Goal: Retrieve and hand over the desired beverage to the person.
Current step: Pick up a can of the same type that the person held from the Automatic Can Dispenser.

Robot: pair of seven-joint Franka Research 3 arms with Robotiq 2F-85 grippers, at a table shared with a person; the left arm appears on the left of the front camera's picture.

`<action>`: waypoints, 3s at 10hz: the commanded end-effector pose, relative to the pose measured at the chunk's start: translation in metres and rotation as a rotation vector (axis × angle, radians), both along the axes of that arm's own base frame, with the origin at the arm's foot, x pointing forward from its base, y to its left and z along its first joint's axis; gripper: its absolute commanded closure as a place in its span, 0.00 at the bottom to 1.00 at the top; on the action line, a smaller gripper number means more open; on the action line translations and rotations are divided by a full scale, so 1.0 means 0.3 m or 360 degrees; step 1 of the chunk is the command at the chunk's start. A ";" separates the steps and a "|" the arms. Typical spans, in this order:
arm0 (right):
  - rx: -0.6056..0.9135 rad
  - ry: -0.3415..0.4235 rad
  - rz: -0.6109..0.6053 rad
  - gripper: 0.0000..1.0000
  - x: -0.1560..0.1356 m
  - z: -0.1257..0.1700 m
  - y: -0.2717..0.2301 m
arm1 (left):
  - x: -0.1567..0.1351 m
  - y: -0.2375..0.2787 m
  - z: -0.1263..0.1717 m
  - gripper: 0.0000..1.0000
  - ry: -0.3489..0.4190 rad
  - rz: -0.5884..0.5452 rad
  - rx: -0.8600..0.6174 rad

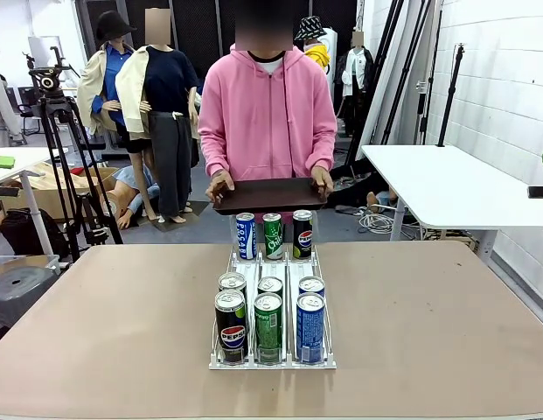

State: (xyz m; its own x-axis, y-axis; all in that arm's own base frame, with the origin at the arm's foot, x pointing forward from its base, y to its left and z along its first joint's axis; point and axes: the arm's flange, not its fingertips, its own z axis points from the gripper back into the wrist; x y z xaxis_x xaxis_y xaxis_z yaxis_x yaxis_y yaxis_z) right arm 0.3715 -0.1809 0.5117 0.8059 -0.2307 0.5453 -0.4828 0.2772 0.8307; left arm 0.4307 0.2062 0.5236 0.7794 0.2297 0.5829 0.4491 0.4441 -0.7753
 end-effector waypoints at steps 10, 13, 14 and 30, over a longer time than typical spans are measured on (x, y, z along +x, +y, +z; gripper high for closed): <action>0.0015 -0.0008 0.0014 0.00 0.000 -0.003 -0.001 | -0.004 0.002 0.003 0.00 -0.0009 0.0008 -0.0005; 0.0015 -0.0008 0.0014 0.00 0.000 -0.003 -0.001 | -0.004 0.002 0.003 0.00 -0.0009 0.0008 -0.0005; 0.0015 -0.0008 0.0014 0.00 0.000 -0.003 -0.001 | -0.004 0.002 0.003 0.00 -0.0009 0.0008 -0.0005; 0.0015 -0.0008 0.0014 0.00 0.000 -0.003 -0.001 | -0.004 0.002 0.003 0.00 -0.0009 0.0008 -0.0005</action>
